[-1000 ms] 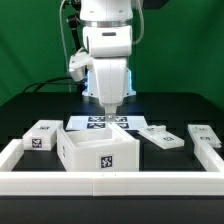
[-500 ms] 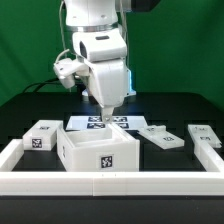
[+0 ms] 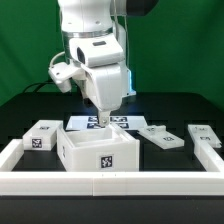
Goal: Assemble cabinet
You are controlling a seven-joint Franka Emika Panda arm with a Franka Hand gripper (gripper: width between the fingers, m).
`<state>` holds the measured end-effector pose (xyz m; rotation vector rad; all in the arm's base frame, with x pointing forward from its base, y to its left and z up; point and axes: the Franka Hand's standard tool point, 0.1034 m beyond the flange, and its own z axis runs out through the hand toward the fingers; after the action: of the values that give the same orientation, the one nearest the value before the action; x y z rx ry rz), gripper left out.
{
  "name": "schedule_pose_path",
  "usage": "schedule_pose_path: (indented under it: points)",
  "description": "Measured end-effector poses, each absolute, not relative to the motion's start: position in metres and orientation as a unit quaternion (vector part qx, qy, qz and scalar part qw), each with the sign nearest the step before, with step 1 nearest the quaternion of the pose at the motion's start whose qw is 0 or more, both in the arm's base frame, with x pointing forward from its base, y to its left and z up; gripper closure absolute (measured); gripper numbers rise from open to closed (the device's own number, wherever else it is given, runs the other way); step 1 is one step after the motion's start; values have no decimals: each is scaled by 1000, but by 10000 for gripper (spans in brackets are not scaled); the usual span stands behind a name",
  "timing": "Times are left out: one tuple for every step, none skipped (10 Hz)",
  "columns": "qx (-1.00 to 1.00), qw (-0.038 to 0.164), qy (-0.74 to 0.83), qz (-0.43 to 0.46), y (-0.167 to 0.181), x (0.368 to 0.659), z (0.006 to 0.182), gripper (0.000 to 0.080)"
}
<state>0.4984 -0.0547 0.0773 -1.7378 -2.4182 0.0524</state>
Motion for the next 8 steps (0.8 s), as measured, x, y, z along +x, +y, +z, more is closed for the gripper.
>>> schedule_pose_path:
  points:
    - [-581, 91, -809, 22, -55, 488, 70, 1]
    - [-581, 101, -807, 27, -54, 477, 63, 1]
    - [-580, 107, -807, 29, -51, 469, 55, 1]
    - [-579, 112, -807, 31, -50, 465, 50, 1]
    - [-579, 117, -806, 33, -49, 463, 45, 1]
    - [-579, 121, -805, 34, -49, 461, 39, 1]
    - [-580, 125, -805, 35, -49, 460, 35, 1]
    - [-580, 127, -803, 36, -50, 459, 32, 1]
